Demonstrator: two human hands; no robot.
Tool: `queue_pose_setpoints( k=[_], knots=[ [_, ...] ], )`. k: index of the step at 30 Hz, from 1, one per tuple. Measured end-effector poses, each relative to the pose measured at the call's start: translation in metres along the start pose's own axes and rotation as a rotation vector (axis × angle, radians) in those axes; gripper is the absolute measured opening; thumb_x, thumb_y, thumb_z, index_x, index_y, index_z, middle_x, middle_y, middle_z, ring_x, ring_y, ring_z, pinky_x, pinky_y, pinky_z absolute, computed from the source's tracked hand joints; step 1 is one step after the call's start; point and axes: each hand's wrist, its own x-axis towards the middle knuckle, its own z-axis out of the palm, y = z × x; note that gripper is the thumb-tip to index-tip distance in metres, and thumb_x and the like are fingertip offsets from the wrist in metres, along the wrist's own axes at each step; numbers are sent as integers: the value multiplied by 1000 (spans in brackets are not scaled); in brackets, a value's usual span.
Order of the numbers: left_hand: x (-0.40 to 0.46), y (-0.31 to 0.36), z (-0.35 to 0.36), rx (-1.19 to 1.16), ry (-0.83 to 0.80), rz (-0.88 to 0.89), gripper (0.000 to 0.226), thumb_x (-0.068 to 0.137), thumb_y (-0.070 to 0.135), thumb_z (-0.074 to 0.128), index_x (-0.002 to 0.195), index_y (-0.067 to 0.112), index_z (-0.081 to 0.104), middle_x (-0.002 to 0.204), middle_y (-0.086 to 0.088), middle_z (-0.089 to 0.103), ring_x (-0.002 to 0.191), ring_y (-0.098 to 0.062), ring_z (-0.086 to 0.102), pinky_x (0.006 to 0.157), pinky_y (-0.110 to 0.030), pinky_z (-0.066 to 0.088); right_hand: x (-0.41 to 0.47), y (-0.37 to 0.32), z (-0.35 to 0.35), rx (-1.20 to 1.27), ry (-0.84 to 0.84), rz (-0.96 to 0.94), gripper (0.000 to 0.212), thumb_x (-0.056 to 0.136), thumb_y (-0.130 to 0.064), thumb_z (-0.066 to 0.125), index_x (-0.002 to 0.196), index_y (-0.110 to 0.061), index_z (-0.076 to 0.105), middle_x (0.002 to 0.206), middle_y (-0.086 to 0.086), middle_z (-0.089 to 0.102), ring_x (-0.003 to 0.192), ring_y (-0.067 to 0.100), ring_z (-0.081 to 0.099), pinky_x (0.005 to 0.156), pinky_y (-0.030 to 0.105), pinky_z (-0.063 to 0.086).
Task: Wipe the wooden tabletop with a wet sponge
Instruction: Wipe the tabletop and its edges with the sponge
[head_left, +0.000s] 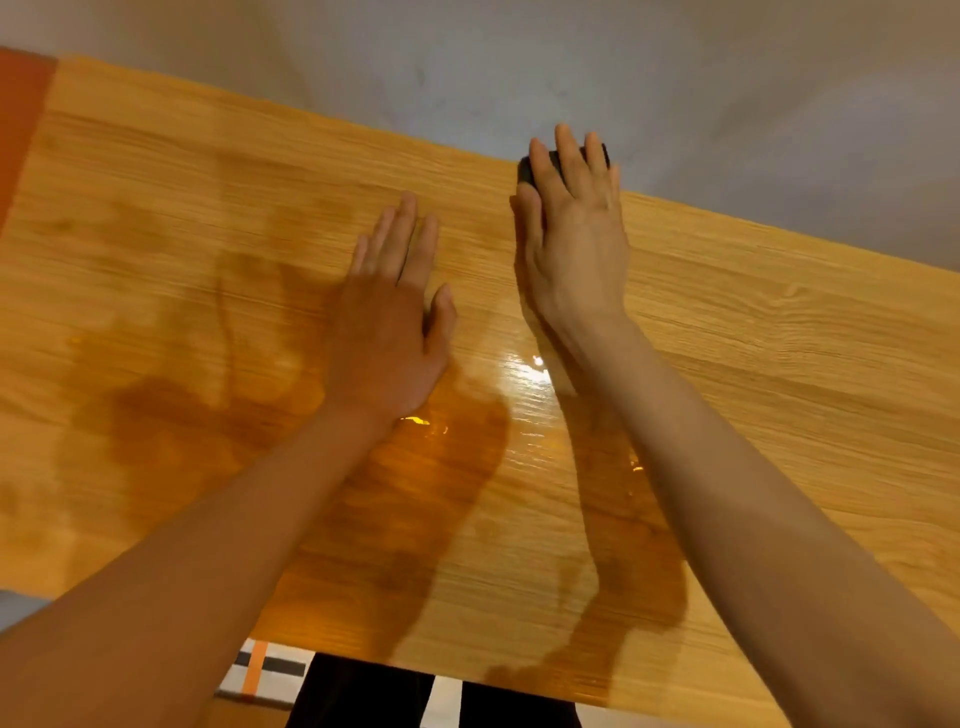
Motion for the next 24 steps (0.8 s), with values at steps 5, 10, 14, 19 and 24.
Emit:
queue_pose_setpoints(
  k=[5,10,14,19,24],
  knots=[
    [1,4,2,-7,21,26,58,105,28,29,159,6,24,168,-15,14,156,-29,12,128,-41,7,-67,-10,1,20,3,-87,42,105,-25,33,145,-14,38,157,6,25,149,27,10,122,43,10],
    [0,4,2,-41,58,47,55,106,24,34,157,4,28,166,-17,17,156,-31,14,128,-40,8,-105,-17,4,-42,-52,-87,42,105,-28,34,146,-20,38,158,2,26,149,22,12,123,36,5],
    [-1,3,3,-23,70,56,55,106,24,33,156,3,29,166,-18,18,156,-31,15,128,-43,10,-30,-30,12,-39,15,38,44,105,-31,28,146,-20,37,158,5,24,148,26,13,121,35,4],
    [-2,3,4,-14,91,80,53,107,22,33,156,1,29,165,-20,18,155,-33,15,128,-42,10,-46,10,-7,-55,19,21,45,105,-29,30,148,-16,33,159,5,22,149,26,11,122,40,7],
    [-2,3,7,-12,121,89,51,107,19,36,153,-2,33,163,-23,22,154,-37,20,127,-46,15,-101,64,-33,-15,160,486,44,105,-22,30,147,-10,33,159,4,21,149,27,5,122,44,5]
  ],
)
